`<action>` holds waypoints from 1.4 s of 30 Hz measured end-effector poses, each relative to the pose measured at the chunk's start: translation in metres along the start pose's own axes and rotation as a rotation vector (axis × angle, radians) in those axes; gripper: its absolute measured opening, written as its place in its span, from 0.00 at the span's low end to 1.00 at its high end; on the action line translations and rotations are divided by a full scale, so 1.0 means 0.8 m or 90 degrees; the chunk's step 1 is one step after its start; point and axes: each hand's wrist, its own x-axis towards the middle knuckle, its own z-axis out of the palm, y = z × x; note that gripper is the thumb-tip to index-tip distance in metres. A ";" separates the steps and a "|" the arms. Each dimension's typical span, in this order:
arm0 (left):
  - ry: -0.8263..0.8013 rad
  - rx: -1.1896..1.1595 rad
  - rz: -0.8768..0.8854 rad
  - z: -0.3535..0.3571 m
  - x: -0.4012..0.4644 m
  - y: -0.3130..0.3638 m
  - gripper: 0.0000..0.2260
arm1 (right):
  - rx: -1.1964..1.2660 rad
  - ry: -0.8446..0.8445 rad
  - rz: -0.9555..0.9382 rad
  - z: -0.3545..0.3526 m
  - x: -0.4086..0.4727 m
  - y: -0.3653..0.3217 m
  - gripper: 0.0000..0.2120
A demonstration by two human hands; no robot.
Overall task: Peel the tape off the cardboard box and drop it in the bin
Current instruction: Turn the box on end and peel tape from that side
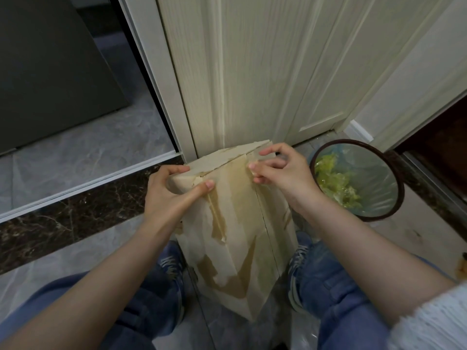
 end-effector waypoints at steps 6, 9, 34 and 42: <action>-0.002 0.014 0.002 0.001 -0.001 0.001 0.33 | -0.023 -0.062 0.017 0.004 -0.002 0.001 0.19; 0.014 0.000 -0.028 -0.002 0.003 -0.001 0.34 | 0.048 -0.109 0.042 0.007 -0.001 0.003 0.22; -0.004 0.036 0.006 -0.001 -0.005 0.002 0.34 | -0.382 0.038 -0.330 0.006 0.000 0.022 0.06; -0.003 0.022 0.001 -0.002 -0.005 0.005 0.33 | -0.564 0.015 -0.632 0.003 -0.004 0.018 0.05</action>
